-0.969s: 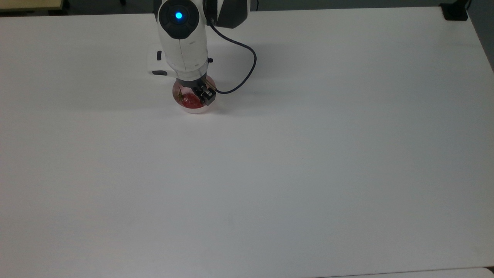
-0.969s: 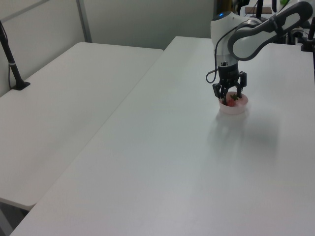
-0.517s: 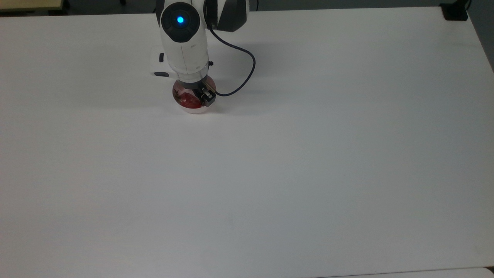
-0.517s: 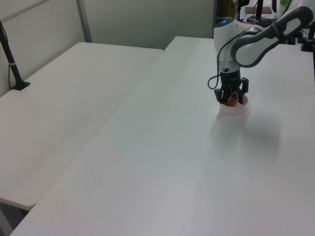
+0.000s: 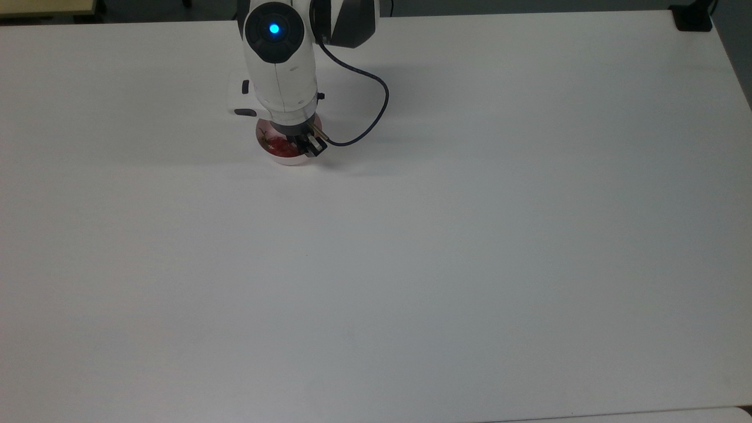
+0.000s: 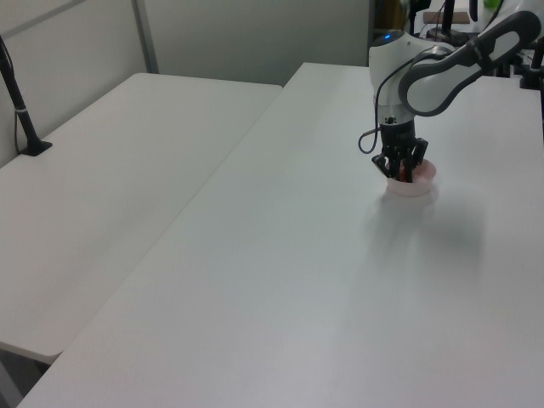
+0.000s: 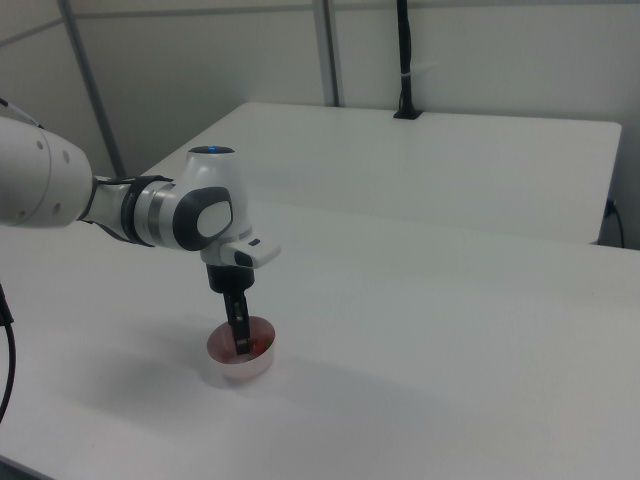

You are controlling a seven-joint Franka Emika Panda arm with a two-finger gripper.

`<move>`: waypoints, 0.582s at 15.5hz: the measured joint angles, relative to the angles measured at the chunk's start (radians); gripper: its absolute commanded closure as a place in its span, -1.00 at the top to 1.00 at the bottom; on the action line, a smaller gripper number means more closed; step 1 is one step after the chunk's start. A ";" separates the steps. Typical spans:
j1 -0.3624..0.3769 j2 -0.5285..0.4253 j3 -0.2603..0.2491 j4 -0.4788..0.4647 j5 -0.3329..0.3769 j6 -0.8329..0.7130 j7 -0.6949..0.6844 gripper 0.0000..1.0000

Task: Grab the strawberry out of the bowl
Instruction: 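Lower the gripper into the bowl around the red strawberry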

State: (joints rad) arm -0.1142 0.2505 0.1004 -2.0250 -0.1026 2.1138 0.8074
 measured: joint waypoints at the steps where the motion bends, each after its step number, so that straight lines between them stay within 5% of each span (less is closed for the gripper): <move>1: 0.000 -0.002 0.000 0.001 0.000 0.000 0.000 -0.53; 4: 0.000 -0.011 0.000 0.004 0.000 0.000 -0.002 -0.48; 6: 0.000 -0.018 0.000 0.004 0.000 0.000 -0.004 0.11; 9: -0.003 -0.019 0.000 0.004 0.000 0.000 -0.005 0.44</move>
State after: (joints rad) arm -0.1168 0.2314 0.1002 -2.0211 -0.1028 2.1138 0.8026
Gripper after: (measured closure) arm 0.533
